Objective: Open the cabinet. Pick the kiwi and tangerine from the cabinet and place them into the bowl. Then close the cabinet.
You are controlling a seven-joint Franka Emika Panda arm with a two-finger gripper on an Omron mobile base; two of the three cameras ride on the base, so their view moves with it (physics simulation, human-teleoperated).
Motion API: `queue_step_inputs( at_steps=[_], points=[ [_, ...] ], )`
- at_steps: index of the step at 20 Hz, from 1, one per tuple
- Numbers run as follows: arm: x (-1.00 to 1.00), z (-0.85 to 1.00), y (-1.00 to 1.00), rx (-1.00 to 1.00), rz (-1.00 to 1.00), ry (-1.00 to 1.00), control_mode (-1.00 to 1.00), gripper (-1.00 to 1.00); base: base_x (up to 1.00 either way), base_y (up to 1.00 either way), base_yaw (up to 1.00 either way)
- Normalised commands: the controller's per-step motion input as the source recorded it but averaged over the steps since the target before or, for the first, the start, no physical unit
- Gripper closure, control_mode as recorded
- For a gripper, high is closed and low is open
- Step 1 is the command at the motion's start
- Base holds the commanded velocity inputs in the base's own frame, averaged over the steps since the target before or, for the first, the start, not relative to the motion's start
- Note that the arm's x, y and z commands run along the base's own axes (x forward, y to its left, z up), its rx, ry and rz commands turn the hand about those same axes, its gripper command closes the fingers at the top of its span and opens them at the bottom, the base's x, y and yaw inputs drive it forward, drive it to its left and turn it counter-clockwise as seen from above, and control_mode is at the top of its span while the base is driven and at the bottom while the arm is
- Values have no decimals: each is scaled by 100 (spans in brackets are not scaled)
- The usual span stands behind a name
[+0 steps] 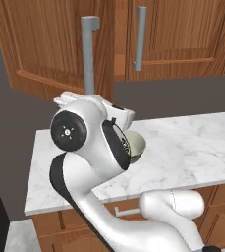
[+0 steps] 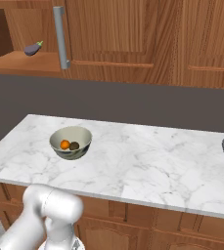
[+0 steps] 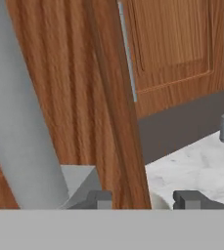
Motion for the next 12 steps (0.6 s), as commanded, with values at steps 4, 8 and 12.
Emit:
queue_step_inputs(
  at_steps=[4, 8, 12],
  points=[
    [100, -5, -18, 2, 9, 5, -100, -100, 0, 0, 0],
    [100, 0, -25, 11, 5, 5, -100, -100, 0, 0, 0],
    [93, 0, -13, 7, 2, 1, -100, -100, 0, 0, 0]
  ],
)
